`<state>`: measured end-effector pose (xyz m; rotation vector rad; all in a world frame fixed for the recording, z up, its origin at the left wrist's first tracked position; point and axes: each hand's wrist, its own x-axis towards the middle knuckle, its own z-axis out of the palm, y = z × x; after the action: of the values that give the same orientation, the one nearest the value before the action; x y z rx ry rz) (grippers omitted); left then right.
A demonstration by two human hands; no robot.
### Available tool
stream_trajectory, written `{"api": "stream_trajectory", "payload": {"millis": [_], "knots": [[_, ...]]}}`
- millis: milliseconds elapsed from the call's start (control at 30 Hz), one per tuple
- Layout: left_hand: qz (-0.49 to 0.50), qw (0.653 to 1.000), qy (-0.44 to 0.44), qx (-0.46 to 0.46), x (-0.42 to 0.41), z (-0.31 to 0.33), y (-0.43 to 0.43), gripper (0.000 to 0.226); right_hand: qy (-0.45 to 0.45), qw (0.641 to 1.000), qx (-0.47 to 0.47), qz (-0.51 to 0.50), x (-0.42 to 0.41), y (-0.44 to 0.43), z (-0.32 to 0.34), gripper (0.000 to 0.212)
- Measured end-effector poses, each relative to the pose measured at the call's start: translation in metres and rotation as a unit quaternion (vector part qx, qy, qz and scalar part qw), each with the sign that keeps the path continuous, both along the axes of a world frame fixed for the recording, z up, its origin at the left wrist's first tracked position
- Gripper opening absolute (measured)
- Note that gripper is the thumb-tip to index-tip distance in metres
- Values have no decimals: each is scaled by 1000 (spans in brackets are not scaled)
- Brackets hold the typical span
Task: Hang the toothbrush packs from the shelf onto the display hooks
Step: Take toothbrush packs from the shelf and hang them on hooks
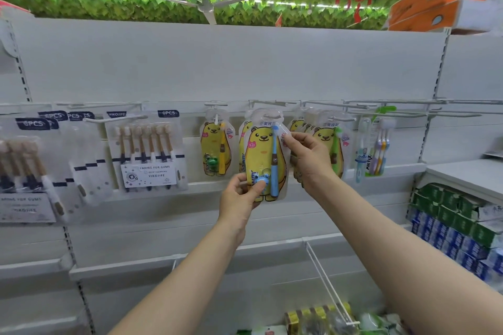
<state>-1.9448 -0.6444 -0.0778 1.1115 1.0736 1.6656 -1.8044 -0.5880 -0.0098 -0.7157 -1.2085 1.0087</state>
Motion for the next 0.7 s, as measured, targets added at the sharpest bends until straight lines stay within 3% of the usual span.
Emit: {"api": "stream_trajectory", "payload": {"millis": [233,700], "knots": [[33,999,16,-10,-5,3,37,17,-44,999,-7,-4,-14,43,3,10],[84,996,26,-19,-12,1,82,20,-49,999,-14,16,-33,96,-2,14]]}}
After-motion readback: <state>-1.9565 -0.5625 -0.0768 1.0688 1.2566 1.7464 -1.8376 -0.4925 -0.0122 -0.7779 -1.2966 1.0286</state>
